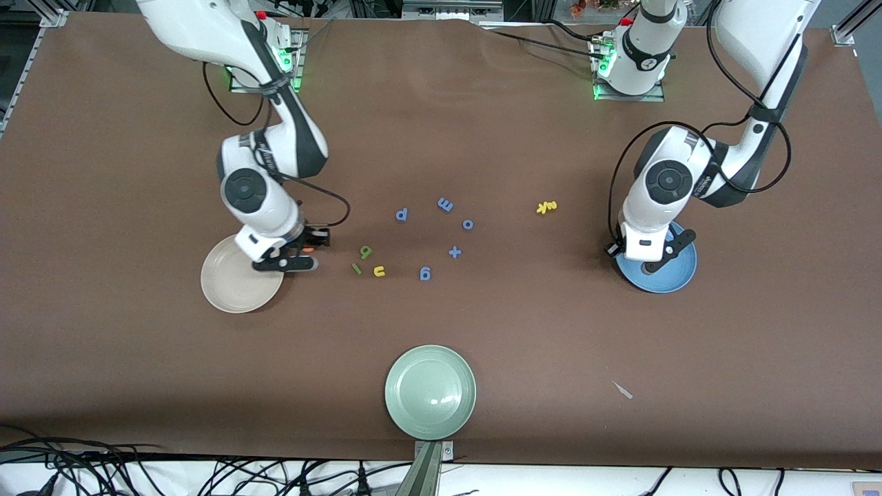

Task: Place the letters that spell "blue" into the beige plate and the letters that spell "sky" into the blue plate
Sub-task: 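Carry the Y over the blue plate while the right gripper carries e to beige plate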

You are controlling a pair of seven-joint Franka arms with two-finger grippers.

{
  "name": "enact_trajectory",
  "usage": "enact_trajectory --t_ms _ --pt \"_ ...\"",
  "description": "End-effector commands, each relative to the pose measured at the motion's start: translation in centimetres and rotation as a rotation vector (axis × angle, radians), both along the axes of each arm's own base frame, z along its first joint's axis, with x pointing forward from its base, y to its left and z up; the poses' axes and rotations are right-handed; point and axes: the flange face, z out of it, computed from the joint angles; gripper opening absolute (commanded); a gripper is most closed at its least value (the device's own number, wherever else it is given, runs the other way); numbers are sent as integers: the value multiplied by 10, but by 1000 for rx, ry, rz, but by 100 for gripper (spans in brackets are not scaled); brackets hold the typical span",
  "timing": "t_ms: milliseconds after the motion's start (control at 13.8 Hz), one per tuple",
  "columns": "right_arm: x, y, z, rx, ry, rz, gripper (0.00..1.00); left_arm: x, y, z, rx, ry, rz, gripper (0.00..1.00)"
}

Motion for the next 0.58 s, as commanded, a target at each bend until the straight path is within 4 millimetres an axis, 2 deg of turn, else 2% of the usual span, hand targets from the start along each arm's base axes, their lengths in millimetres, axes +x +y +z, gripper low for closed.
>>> enact_trajectory --t_ms 0,72,145,217,290,435,507 --pt "18 -58 13 -29 20 99 17 -1 31 5 -19 30 -20 10" --pt "22 -76 11 -37 18 114 17 -1 36 1 -23 36 -30 10" --pt "23 -86 7 -37 17 111 17 -3 46 -8 -21 49 -30 11" --pt "20 -93 0 -36 17 99 18 -6 51 -17 -26 59 -25 12" --pt "16 -92 -3 -33 12 88 20 -5 56 -17 -27 56 -18 16" --pt "16 -90 -2 -28 13 72 32 -4 61 -15 -28 55 -11 54" --pt "16 -87 0 -26 10 55 33 -4 61 -14 -28 55 -14 63"
